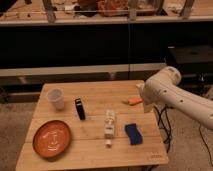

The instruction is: Knock the eraser over

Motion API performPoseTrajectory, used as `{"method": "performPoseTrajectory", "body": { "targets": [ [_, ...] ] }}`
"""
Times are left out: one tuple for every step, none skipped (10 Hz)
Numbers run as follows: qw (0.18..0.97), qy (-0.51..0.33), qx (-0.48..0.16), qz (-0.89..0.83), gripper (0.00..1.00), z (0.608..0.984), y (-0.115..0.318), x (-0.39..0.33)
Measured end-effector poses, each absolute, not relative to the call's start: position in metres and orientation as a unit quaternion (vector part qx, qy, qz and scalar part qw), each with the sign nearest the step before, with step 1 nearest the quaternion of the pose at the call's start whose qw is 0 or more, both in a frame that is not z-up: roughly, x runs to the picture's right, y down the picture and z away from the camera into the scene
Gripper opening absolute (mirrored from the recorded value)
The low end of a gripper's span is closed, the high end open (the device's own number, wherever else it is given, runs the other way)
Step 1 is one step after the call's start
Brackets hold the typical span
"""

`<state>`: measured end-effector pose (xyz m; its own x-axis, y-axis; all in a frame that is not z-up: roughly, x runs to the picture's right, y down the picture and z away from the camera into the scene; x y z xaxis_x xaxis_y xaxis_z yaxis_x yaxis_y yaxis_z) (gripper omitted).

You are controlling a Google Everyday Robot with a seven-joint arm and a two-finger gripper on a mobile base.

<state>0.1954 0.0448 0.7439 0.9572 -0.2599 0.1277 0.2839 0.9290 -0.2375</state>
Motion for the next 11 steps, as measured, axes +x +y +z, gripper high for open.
{"method": "performPoseTrajectory", "body": {
  "targets": [
    [0.981, -0.049, -0.126, -0.142, 0.8, 0.745, 0.044, 0.194],
    [0.98, -0.05, -0.125, -0.147, 0.8, 0.745, 0.044, 0.193],
    [0.979, -0.053, -0.123, -0.152, 0.8, 0.746, 0.044, 0.191],
    [0.979, -0.055, -0.121, -0.157, 0.8, 0.747, 0.044, 0.189],
    [0.978, -0.056, -0.12, -0.16, 0.8, 0.747, 0.043, 0.187],
    [0.978, -0.058, -0.118, -0.164, 0.8, 0.748, 0.042, 0.186],
    [0.977, -0.059, -0.117, -0.168, 0.8, 0.749, 0.042, 0.185],
    [0.976, -0.061, -0.115, -0.174, 0.8, 0.749, 0.042, 0.183],
    [0.975, -0.064, -0.113, -0.179, 0.8, 0.75, 0.042, 0.18],
    [0.974, -0.066, -0.112, -0.183, 0.8, 0.75, 0.041, 0.178],
    [0.974, -0.068, -0.111, -0.187, 0.8, 0.751, 0.041, 0.176]
  ]
}}
